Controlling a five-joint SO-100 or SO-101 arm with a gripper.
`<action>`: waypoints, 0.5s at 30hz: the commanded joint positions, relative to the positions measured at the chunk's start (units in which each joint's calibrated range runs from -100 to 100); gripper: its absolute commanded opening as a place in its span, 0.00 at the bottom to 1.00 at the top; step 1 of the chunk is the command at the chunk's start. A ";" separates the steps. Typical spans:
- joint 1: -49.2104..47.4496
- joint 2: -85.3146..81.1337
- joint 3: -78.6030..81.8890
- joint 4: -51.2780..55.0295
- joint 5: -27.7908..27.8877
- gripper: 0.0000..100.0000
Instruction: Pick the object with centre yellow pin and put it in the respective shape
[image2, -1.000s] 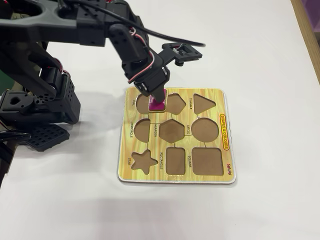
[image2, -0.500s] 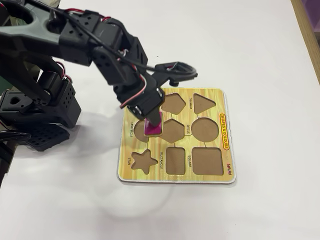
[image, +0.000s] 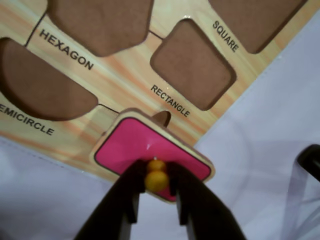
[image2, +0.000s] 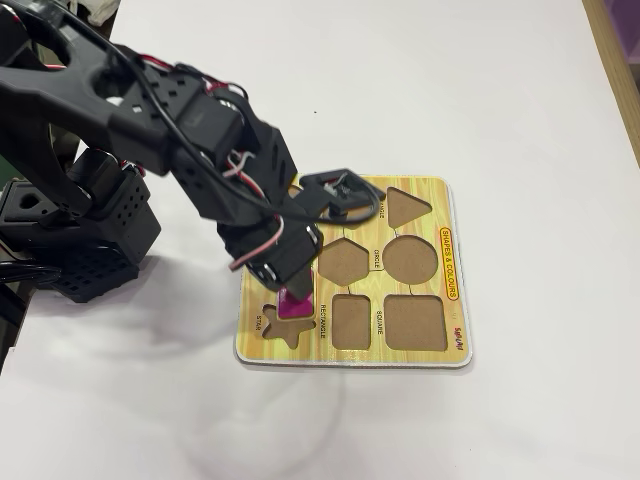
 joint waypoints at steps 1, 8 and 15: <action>2.13 1.49 -4.23 -1.53 1.38 0.01; 6.92 8.61 -13.67 -1.53 1.96 0.01; 10.04 11.95 -21.22 -1.53 2.01 0.01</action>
